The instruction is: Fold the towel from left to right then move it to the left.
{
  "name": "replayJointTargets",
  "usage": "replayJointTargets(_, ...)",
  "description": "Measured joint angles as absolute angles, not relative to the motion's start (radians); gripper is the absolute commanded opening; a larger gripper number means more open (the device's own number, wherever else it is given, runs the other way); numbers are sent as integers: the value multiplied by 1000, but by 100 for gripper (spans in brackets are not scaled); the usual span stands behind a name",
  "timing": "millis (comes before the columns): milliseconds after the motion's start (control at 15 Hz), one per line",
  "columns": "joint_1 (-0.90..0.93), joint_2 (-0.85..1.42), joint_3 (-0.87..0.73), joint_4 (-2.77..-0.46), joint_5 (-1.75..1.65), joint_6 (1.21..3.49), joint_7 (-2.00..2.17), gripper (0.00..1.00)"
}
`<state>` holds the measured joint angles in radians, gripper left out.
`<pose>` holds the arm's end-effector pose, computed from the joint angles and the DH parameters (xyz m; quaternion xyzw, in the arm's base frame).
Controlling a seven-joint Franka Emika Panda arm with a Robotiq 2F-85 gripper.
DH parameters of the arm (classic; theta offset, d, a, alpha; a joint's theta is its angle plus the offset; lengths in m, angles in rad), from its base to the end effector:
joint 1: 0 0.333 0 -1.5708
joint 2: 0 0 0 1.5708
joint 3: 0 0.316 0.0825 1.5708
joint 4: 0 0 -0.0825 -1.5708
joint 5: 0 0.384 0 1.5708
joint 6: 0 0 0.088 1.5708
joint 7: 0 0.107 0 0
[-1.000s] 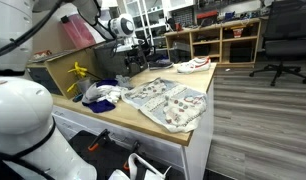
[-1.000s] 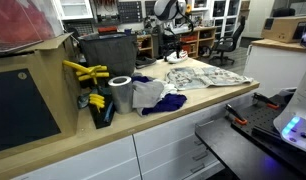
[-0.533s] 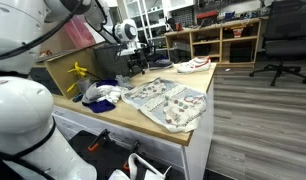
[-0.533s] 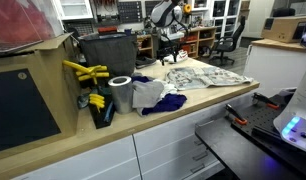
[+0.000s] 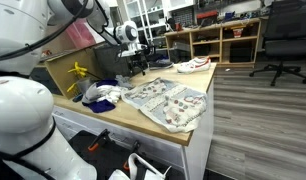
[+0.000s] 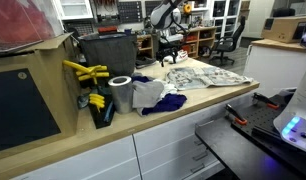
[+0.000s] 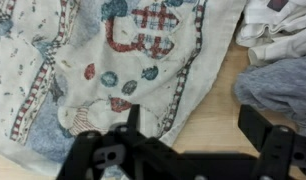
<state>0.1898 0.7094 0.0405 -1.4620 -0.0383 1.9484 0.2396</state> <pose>0.6773 0.1516 0.2465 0.9938 0.0010 -0.1071 0.0290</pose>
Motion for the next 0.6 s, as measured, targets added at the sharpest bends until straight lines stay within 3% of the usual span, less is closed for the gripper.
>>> replayJointTargets(600, 191, 749, 23, -1465, -36, 2102, 338, 100)
